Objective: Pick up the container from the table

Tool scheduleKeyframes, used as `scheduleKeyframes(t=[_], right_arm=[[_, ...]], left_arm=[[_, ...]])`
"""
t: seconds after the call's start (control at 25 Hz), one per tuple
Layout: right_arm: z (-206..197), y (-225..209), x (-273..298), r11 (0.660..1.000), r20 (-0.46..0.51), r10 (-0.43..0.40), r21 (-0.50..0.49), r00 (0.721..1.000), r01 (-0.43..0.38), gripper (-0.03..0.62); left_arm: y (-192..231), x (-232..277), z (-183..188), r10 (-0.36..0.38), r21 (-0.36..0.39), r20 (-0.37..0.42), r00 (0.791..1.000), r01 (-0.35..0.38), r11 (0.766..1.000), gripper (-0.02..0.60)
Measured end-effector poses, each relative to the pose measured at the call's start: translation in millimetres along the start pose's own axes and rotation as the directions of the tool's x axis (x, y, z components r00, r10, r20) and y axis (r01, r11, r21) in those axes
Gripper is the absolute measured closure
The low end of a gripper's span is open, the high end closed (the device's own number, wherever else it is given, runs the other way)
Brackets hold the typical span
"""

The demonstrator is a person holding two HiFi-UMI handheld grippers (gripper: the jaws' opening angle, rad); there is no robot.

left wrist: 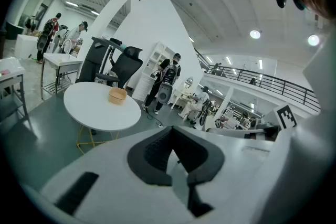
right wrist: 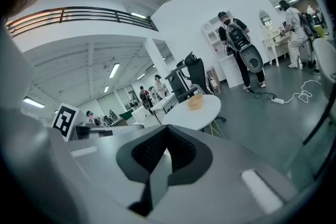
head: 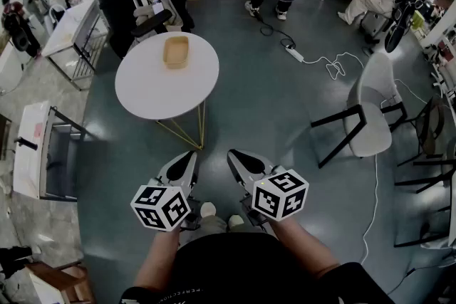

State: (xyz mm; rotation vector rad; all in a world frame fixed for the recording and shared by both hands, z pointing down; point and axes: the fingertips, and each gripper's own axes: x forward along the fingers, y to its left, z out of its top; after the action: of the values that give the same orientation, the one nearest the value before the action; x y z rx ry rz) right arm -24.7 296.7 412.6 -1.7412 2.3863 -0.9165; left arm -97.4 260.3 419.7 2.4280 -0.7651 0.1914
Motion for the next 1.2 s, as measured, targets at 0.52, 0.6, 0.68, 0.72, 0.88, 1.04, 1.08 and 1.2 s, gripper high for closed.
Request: scheduleKeyframes(t=[0.52, 0.6, 0.68, 0.72, 0.88, 1.04, 1.08, 1.2], right_arm=[[7, 11, 41, 0.999, 0.003, 0.026, 0.027, 1.000, -0.026, 0.594], [8, 14, 49, 0.999, 0.003, 0.028, 0.026, 1.000, -0.028, 0.594], [8, 19, 57, 0.999, 0.002, 0.031, 0.020, 1.000, -0.031, 0.594], [8, 23, 61, 0.999, 0.000, 0.033, 0.017, 0.999, -0.033, 0.594], [2, 33, 77, 0.999, -0.015, 0.029, 0.013, 0.999, -0.029, 0.594], [-2, 40, 92, 1.000, -0.028, 0.001, 0.021, 1.000, -0.001, 0.594], [-2, 40, 95, 1.000, -0.033, -0.006, 0.023, 0.999, 0.007, 0.594], [1, 34, 98, 0.999, -0.040, -0.021, 0.029, 0.999, 0.022, 0.594]], left_arm=[[30, 1, 12, -0.011, -0.001, -0.009, 1.000, 0.011, 1.000, 0.588], [34, -1, 17, -0.013, 0.008, -0.006, 1.000, 0.013, 1.000, 0.588], [41, -4, 21, -0.017, 0.015, -0.004, 1.000, 0.017, 1.000, 0.588], [45, -5, 23, -0.019, 0.017, -0.005, 1.000, 0.019, 1.000, 0.588], [61, -11, 26, -0.026, 0.020, -0.016, 1.000, 0.026, 0.999, 0.588], [79, -13, 27, -0.048, 0.011, -0.041, 0.998, 0.048, 0.999, 0.588], [82, -13, 27, -0.052, 0.004, -0.045, 0.998, 0.052, 0.999, 0.588], [85, -8, 25, -0.056, -0.003, -0.056, 0.997, 0.056, 0.998, 0.588]])
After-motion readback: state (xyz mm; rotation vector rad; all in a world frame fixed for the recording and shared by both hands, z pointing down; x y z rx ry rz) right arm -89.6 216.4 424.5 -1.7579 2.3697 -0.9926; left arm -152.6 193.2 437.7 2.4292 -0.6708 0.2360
